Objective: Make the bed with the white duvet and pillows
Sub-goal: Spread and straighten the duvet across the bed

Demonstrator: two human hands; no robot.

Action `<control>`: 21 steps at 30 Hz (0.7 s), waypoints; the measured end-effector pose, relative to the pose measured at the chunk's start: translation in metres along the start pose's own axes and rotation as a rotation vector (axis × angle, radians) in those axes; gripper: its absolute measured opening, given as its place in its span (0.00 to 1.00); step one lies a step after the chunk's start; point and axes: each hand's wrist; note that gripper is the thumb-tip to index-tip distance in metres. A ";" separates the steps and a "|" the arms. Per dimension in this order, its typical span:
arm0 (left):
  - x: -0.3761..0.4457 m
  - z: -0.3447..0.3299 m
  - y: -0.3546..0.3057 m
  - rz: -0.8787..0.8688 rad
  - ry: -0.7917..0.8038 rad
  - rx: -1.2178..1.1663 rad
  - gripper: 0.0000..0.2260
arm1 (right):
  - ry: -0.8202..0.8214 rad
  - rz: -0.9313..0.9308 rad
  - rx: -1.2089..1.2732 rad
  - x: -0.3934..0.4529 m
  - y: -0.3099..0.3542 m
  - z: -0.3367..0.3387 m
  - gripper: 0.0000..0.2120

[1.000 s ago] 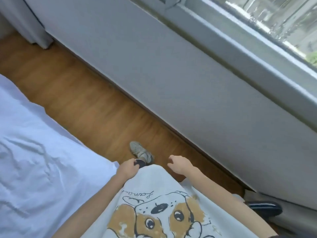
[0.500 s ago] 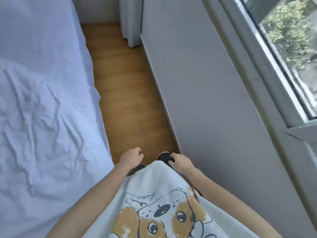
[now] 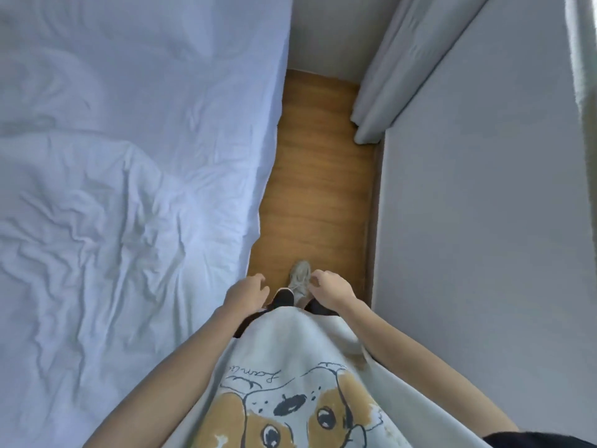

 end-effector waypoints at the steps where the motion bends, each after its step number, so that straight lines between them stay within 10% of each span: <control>1: 0.008 0.021 -0.006 0.001 -0.023 -0.025 0.17 | 0.012 0.014 -0.028 0.010 0.012 0.027 0.15; 21: 0.153 0.347 0.021 0.238 -0.252 -0.407 0.18 | 0.100 0.189 -0.529 0.217 0.241 0.396 0.18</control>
Point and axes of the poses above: each hand's wrist, its own x-axis towards the middle knuckle, its own z-axis out of the back of the hand, y = z × x, and after that the axes turned 13 degrees about y, right-handed
